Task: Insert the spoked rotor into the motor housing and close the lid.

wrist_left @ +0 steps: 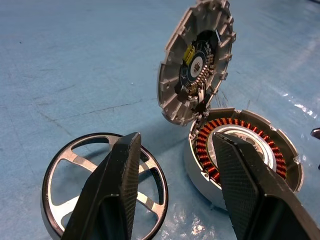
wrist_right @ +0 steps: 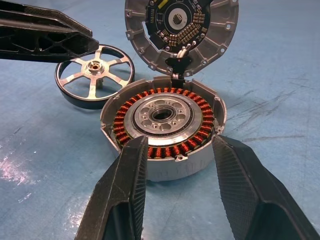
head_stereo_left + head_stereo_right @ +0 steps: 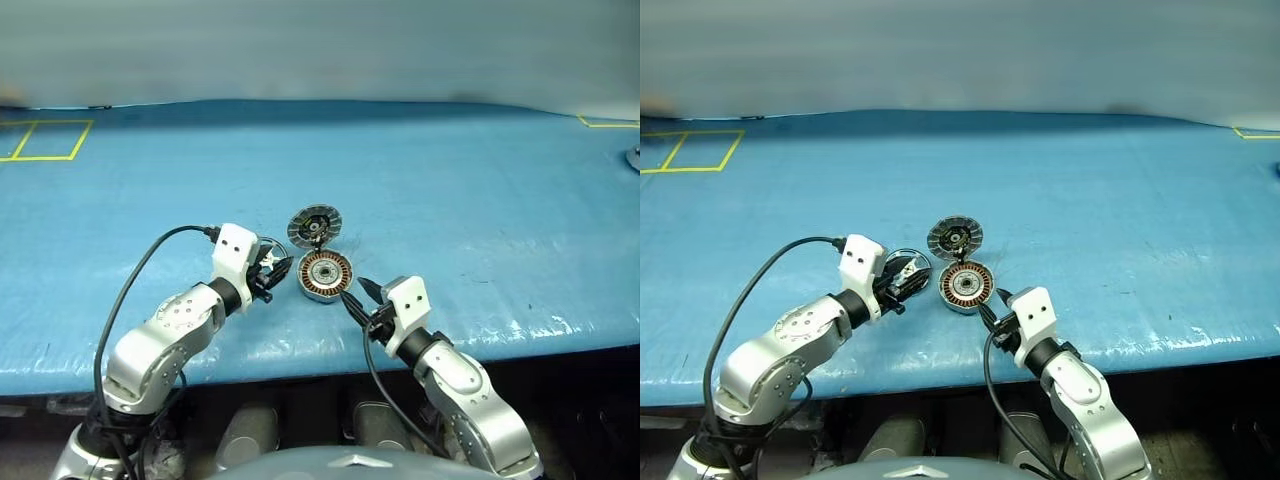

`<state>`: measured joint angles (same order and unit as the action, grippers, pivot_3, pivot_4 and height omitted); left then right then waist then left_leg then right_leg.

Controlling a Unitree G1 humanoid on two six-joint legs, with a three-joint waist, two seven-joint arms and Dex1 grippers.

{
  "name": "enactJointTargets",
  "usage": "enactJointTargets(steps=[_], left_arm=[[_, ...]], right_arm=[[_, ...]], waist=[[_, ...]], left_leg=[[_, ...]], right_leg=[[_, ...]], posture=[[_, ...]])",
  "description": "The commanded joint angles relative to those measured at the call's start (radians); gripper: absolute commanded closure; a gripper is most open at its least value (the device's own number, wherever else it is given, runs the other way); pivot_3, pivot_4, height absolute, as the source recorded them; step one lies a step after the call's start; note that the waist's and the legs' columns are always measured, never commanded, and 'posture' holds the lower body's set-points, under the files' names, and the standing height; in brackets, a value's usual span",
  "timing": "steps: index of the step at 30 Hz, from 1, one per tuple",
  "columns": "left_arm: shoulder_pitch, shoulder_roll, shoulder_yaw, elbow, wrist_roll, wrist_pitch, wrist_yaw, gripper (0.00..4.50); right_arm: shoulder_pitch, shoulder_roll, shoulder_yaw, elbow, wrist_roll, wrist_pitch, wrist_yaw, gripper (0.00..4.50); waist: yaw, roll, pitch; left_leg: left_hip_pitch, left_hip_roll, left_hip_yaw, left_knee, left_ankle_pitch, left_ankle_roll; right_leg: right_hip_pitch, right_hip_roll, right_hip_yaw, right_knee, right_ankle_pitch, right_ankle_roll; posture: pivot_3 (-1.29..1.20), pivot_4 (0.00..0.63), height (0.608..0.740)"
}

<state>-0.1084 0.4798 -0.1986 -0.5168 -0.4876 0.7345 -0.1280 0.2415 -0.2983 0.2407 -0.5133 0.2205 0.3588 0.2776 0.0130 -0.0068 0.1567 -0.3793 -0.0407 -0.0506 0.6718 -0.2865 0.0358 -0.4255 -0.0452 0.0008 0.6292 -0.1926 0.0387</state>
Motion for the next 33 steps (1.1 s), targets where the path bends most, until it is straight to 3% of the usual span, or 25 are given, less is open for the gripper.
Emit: enactJointTargets(steps=[1, 14, 33], left_arm=[[-0.016, -0.012, -0.006, -0.018, 0.085, 0.007, 0.031, 1.92], [-0.023, -0.082, -0.062, 0.008, 0.288, 0.104, 0.080, 1.92], [0.001, -0.164, 0.000, 0.068, 0.357, 0.195, 0.037, 1.92]], right_arm=[[0.000, 0.009, -0.015, -0.031, -0.003, 0.001, -0.002, 2.37], [-0.006, 0.027, -0.007, -0.023, -0.019, 0.015, 0.009, 2.37], [-0.010, 0.037, -0.009, -0.029, -0.020, 0.026, 0.011, 2.37]], waist=[[0.000, 0.000, 0.000], [0.000, 0.000, 0.000], [-0.001, 0.000, -0.001]], left_leg=[[0.000, 0.000, 0.000, 0.000, 0.000, 0.000], [0.000, 0.000, 0.000, 0.000, 0.000, 0.000], [0.001, 0.000, 0.000, 0.001, 0.001, -0.001]], right_leg=[[0.000, 0.000, 0.000, 0.000, 0.000, 0.000], [0.000, 0.000, 0.000, 0.000, 0.001, 0.001], [0.000, 0.000, 0.000, 0.001, 0.001, 0.001]], posture=[[0.00, 0.150, 0.740], [0.00, 0.150, 0.740], [0.00, 0.150, 0.740]])
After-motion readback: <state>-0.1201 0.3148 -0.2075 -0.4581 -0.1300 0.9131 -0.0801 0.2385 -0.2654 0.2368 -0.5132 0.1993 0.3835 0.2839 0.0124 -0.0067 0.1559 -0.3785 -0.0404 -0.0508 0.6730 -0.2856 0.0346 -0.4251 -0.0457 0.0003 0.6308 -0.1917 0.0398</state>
